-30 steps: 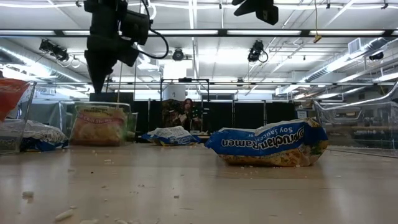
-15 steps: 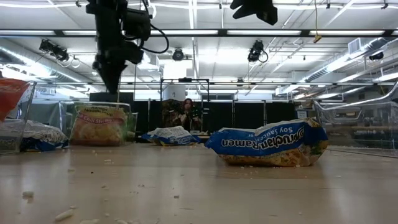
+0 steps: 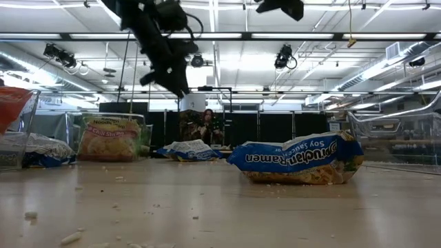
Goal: Sort Maruchan noodles
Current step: Put the blue noodle pack into the right transparent bin
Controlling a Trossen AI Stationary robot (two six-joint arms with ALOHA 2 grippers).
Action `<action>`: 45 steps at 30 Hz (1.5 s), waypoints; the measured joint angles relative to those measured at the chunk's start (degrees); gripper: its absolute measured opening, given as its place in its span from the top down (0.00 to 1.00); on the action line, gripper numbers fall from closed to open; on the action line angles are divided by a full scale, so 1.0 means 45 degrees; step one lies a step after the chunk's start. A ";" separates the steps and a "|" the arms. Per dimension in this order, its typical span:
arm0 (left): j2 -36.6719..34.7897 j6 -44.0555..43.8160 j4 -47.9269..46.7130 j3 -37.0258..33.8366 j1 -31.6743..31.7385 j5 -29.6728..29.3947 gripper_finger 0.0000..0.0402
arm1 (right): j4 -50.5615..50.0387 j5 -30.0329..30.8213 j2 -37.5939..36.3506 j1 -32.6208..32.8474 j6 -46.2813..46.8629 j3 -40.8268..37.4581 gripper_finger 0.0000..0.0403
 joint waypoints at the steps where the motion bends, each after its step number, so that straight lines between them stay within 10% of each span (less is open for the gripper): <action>1: 0.0388 -0.0056 -0.0010 0.0122 -0.0041 -0.0016 0.74 | 0.0009 0.0075 -0.0064 -0.0070 -0.0186 0.0146 0.70; 15: 0.5690 0.1959 -0.3131 0.4067 0.0461 -0.1370 0.74 | -0.0684 0.0183 -0.0509 -0.1961 -0.4370 0.1258 0.70; 32: 0.7153 0.1851 -0.2679 0.4412 0.0941 -0.0942 0.49 | -0.2229 -0.1924 -0.0508 -0.4790 -0.6367 0.1258 0.70; 45: 0.6675 0.1915 -0.2882 0.4403 0.1093 0.0631 0.97 | -0.3217 -0.2160 -0.0763 -0.4764 -0.7784 0.1258 0.71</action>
